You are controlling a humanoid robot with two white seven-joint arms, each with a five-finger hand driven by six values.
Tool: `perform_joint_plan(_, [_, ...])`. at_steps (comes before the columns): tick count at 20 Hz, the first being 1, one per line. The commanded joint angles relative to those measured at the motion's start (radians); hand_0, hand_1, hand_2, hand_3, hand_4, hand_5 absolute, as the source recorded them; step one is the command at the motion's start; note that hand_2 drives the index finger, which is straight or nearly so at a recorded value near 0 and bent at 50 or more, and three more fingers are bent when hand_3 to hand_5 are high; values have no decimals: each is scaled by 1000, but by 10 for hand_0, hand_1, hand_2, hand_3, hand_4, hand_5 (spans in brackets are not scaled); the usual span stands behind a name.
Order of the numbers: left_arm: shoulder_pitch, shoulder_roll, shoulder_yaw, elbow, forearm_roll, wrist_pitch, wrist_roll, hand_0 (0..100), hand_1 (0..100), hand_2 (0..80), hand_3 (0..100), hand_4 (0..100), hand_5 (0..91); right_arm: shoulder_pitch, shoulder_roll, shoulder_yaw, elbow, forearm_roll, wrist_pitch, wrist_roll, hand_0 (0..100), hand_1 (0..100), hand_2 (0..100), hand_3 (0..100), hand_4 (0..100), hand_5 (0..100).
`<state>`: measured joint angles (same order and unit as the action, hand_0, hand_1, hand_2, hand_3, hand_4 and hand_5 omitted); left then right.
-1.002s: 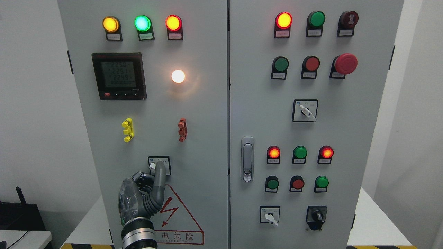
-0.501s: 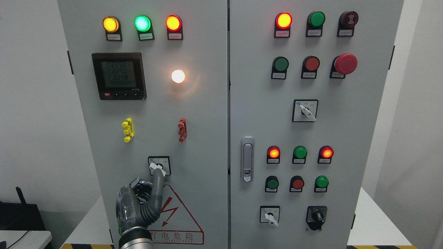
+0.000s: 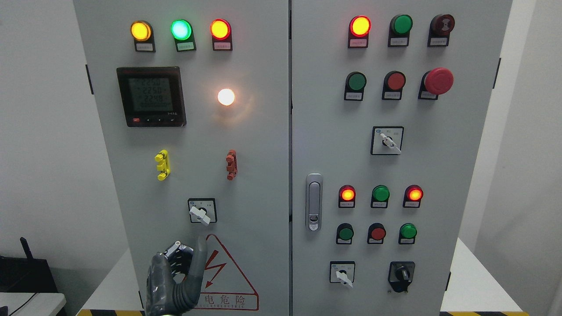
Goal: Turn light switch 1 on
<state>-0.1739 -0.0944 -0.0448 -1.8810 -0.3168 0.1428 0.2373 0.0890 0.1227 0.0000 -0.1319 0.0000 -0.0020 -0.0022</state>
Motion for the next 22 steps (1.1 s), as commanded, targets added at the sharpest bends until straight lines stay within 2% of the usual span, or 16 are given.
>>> perform_joint_plan(1, [238,7,288,28,8,-136,-68,185,235,612,912,875,614,0,0,20,0,-26,0,1,120,389,0,0,0,0])
perform_joint_plan(4, [367,36,396,118,94,-270,-98,181,215,561,871,851,574,0,0,20,0,-26,0,1,120,389,0,0,0,0])
perform_joint_plan(5, [391,44,426,164,102,-313,-96,179,214,550,856,838,559,0,0,20,0,-26,0,1,120,389,0,0,0,0])
perform_joint_plan(9, [450,47,589,362,107,-391,-99,170,200,414,629,620,292,0,0,20,0,-26,0,1,120,389,0,0,0,0])
perform_joint_plan(11, [471,54,637,500,105,-423,-99,173,198,391,571,569,249,0,0,20,0,-26,0,1,120,389,0,0,0,0])
perform_joint_plan(13, [490,64,674,638,105,-437,-104,193,203,306,427,456,204,0,0,20,0,-26,0,1,120,389,0,0,0,0])
perform_joint_plan(14, [491,67,690,705,105,-437,-127,203,206,265,378,406,188,0,0,20,0,-26,0,1,120,389,0,0,0,0])
perform_joint_plan(17, [491,68,741,893,104,-437,-203,277,271,218,294,327,144,0,0,20,0,-26,0,1,120,389,0,0,0,0])
perform_joint_plan(22, [490,80,734,1265,102,-428,-288,366,225,163,198,236,68,0,0,20,0,-26,0,1,120,389,0,0,0,0])
